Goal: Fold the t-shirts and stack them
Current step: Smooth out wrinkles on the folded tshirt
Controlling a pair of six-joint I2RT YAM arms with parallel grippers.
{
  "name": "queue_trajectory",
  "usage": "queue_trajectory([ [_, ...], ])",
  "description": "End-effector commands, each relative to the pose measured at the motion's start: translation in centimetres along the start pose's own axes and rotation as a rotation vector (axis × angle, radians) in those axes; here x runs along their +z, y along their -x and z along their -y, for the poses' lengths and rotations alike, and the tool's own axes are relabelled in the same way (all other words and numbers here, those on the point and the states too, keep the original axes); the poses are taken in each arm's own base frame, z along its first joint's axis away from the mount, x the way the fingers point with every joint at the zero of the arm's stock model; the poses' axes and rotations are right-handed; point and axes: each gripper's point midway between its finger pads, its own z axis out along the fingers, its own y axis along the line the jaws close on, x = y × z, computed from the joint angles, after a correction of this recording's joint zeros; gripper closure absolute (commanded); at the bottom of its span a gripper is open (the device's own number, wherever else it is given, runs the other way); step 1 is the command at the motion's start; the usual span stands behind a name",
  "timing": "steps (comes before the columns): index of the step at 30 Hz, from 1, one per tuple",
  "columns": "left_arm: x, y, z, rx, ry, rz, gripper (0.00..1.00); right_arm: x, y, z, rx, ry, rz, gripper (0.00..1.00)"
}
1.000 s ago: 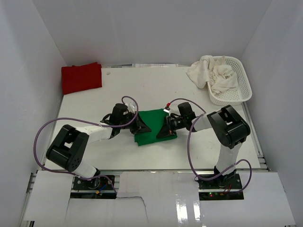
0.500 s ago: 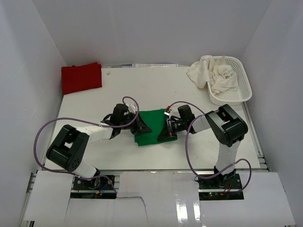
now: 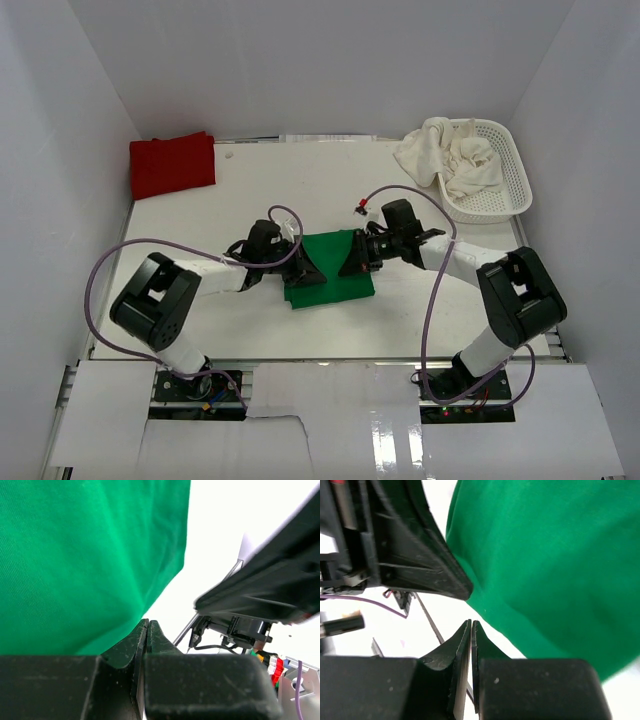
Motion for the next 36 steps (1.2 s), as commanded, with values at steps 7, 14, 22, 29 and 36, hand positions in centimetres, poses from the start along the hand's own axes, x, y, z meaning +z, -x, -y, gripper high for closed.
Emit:
queue_trajectory([
  [7, 2.3, -0.3, -1.7, -0.018, -0.013, -0.025, 0.87, -2.2, 0.7, 0.5, -0.041, -0.131, 0.025, 0.92],
  [14, 2.9, -2.3, -5.2, -0.071, 0.059, -0.063, 0.87, -3.0, 1.4, 0.1, -0.056, -0.140, 0.050, 0.92],
  [22, 0.9, -0.1, 1.7, -0.012, -0.098, -0.036, 0.85, -3.2, 1.5, -0.1, -0.062, -0.138, 0.054, 0.92],
  [29, -3.3, 3.5, 5.1, 0.119, 0.060, 0.105, 0.78, -3.8, 1.7, -0.1, -0.067, -0.150, 0.071, 0.92],
  [36, -6.4, 3.0, -1.3, -0.016, 0.139, 0.137, 0.27, -4.4, 1.8, -0.3, -0.075, -0.151, 0.079, 0.85],
])
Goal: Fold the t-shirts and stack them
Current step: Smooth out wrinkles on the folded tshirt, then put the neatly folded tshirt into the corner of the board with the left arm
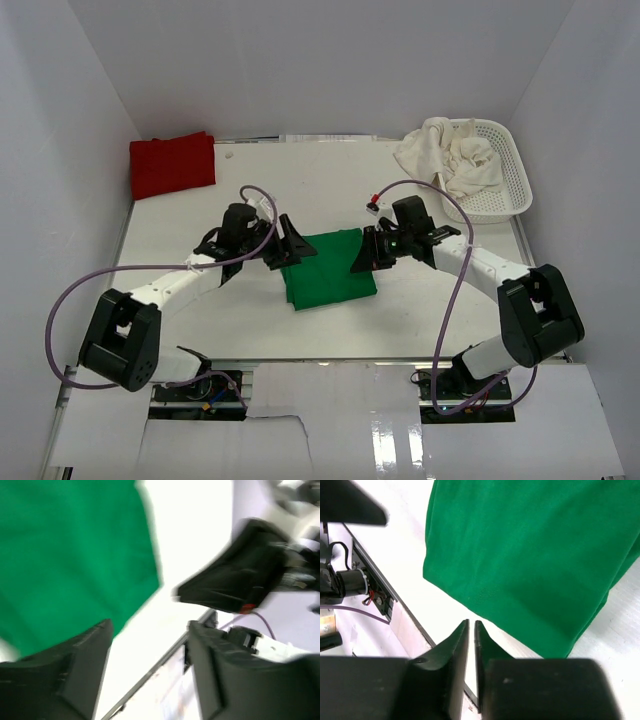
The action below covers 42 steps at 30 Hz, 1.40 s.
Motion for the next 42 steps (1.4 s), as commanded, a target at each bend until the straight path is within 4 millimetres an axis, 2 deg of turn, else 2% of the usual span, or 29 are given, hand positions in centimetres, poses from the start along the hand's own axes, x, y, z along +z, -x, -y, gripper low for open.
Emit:
queue_trajectory([
  [1, -1.7, -2.8, -6.4, -0.130, 0.123, -0.064, 0.22, -1.2, 1.3, -0.9, -0.046, 0.002, 0.038, 0.77],
  [2, -2.3, -2.5, -7.2, -0.149, 0.120, -0.050, 0.13, -1.3, 1.4, -1.0, -0.048, 0.001, 0.040, 0.74],
  [3, -2.6, -3.2, -8.3, -0.161, 0.139, -0.058, 0.11, -1.4, 1.5, -1.0, -0.049, 0.002, 0.041, 0.71],
  [6, -3.3, -3.3, -10.4, -0.138, 0.226, -0.037, 0.05, -1.8, 1.7, -1.0, -0.057, -0.005, 0.050, 0.62],
  [11, -3.6, -3.2, -12.1, -0.107, 0.295, -0.009, 0.05, -2.5, 1.9, -1.3, -0.061, -0.010, 0.063, 0.59],
  [18, -2.8, -4.1, -14.2, -0.127, 0.336, -0.017, 0.06, -3.2, 2.0, -1.5, -0.065, -0.006, 0.080, 0.58],
  [35, 0.2, -3.2, -15.6, -0.161, 0.301, 0.014, 0.15, -4.4, 1.7, -0.8, -0.052, -0.018, 0.102, 0.57],
  [42, 1.2, -3.5, -16.7, -0.142, 0.363, 0.010, 0.18, -4.6, 1.6, -0.3, -0.043, -0.019, 0.104, 0.57],
])
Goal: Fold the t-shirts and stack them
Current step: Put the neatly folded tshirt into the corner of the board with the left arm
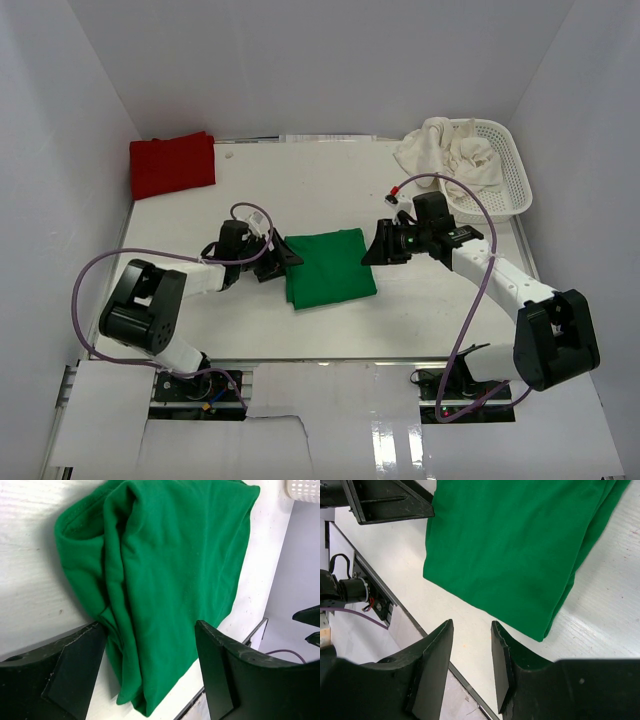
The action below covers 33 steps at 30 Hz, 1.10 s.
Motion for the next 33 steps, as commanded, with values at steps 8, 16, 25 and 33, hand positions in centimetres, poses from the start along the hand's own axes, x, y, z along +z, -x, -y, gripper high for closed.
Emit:
queue_trajectory([
  [8, 1.6, -4.2, -6.5, -0.038, 0.235, -0.108, 0.28, -0.7, 0.1, -0.2, -0.021, 0.023, 0.018, 0.57],
  [16, 1.0, -4.6, -7.4, -0.042, 0.287, -0.102, 0.36, -0.7, 0.0, -0.1, -0.019, 0.028, 0.015, 0.57],
  [25, 1.0, -5.1, -8.2, -0.030, 0.305, -0.120, 0.95, -0.9, 0.1, -0.3, -0.023, 0.036, 0.020, 0.57],
  [33, 2.4, -4.0, -7.3, 0.013, 0.275, -0.154, 1.00, -1.5, 0.4, -0.6, -0.032, 0.032, 0.036, 0.57],
])
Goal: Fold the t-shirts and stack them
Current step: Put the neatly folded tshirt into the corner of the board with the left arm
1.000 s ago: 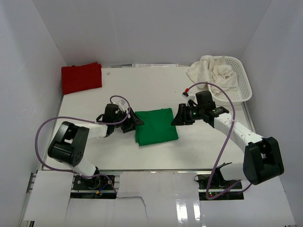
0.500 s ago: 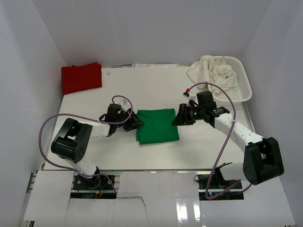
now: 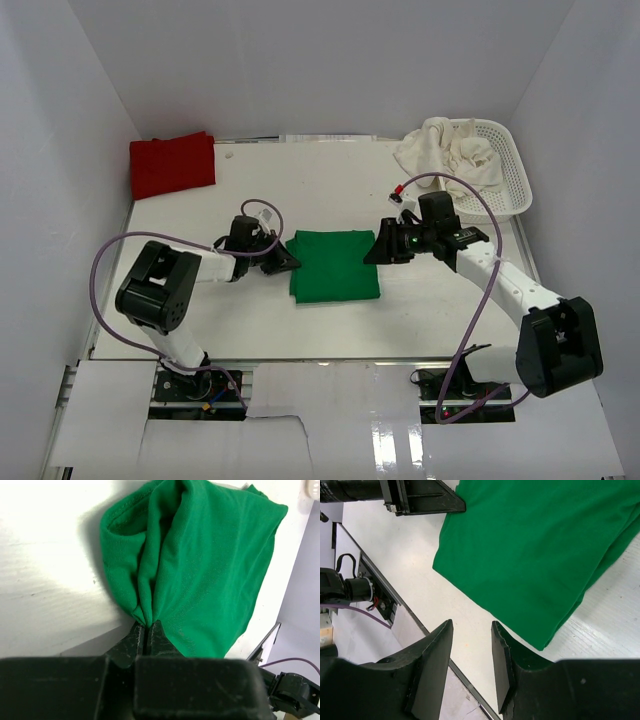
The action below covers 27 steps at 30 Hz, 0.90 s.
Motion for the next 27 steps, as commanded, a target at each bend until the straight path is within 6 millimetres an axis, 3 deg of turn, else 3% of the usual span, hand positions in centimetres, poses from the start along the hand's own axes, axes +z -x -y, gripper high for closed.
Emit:
queue_trajectory([
  [1, -0.2, -3.9, -6.0, 0.003, 0.239, -0.134, 1.00, -0.7, 0.2, -0.5, -0.024, 0.014, 0.015, 0.57],
  [7, -0.5, 1.9, -3.0, 0.100, 0.287, -0.048, 1.00, -0.9, 0.3, -0.6, -0.027, 0.017, 0.017, 0.57],
  [8, -0.6, 4.2, -1.7, 0.128, 0.289, 0.003, 1.00, -0.9, 0.3, -0.6, -0.027, 0.018, 0.016, 0.57],
  [11, -1.0, 6.6, -1.0, 0.163, 0.336, 0.038, 1.00, -1.0, 0.3, -0.8, -0.030, 0.024, 0.018, 0.57],
  [12, -1.1, 8.2, 0.3, 0.183, 0.333, 0.061, 1.00, -1.1, 0.5, -0.9, -0.033, 0.025, 0.022, 0.57],
  [14, -1.0, 9.9, 0.5, 0.212, 0.369, 0.088, 1.00, -1.3, 0.6, -1.1, -0.040, 0.025, 0.023, 0.57],
  [15, -1.2, 11.7, 1.5, 0.244, 0.368, 0.113, 1.00, -1.4, 0.7, -1.2, -0.044, 0.027, 0.029, 0.57],
  [17, -1.0, 12.9, 1.6, 0.263, 0.389, 0.118, 1.00, -1.6, 0.7, -1.4, -0.044, 0.028, 0.028, 0.57],
  [18, -1.2, 14.7, 2.4, 0.283, 0.387, 0.152, 1.00, -1.8, 0.8, -1.6, -0.052, 0.031, 0.035, 0.57],
  [22, -1.2, 17.9, 2.2, 0.306, 0.422, 0.188, 1.00, -2.0, 0.7, -1.7, -0.055, 0.031, 0.035, 0.57],
  [27, -1.8, 22.5, -0.5, 0.272, 0.478, 0.242, 1.00, -2.4, 0.3, -2.0, -0.055, 0.034, 0.034, 0.57],
])
